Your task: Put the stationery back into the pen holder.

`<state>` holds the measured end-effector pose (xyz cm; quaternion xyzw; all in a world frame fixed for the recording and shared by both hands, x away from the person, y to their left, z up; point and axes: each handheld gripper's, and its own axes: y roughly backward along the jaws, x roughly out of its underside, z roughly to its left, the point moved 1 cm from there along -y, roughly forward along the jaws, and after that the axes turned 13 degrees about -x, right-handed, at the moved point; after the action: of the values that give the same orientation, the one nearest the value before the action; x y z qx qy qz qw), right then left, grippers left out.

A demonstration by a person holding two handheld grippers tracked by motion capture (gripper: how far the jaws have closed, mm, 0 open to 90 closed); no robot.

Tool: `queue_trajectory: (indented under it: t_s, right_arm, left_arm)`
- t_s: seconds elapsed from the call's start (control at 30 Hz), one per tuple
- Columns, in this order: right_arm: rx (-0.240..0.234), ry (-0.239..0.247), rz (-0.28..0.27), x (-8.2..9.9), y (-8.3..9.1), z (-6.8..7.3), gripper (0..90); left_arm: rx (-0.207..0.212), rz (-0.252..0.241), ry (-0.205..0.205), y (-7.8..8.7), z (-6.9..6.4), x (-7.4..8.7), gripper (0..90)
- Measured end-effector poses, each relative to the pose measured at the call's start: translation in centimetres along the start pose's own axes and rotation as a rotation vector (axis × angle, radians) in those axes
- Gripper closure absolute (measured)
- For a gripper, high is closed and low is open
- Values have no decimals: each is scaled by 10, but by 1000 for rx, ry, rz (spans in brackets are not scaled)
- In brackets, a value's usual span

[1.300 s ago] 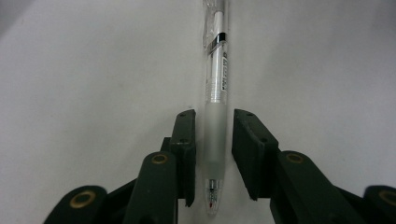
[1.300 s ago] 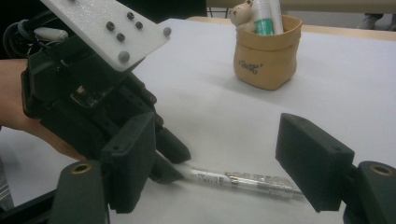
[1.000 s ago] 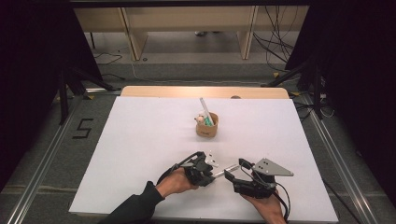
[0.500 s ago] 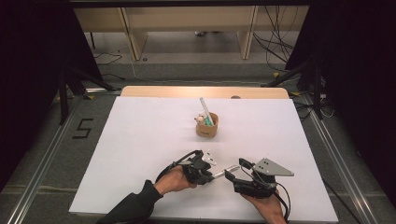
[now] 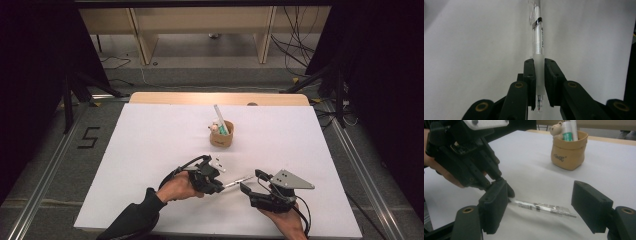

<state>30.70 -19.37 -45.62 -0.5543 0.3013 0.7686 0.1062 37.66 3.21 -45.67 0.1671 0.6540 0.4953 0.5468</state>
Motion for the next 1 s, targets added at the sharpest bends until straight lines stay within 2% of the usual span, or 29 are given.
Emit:
queue_trajectory:
  t_s: [0.17,0.33,0.6,0.8,1.0]
  right_arm:
    - [-6,50,26,0,-3,5,298]
    - [-13,120,65,0,-6,13,298]
    - [-15,291,174,2,-16,31,298]
    - [23,410,237,6,-24,41,300]
    - [62,564,308,12,-32,52,322]
  left_arm:
    - [20,14,-22,7,0,0,795]
    - [36,29,-36,10,-1,-1,795]
    - [49,37,-49,14,-4,-2,795]
    - [57,39,-63,20,-6,-3,795]
    - [68,48,-89,23,-11,-5,795]
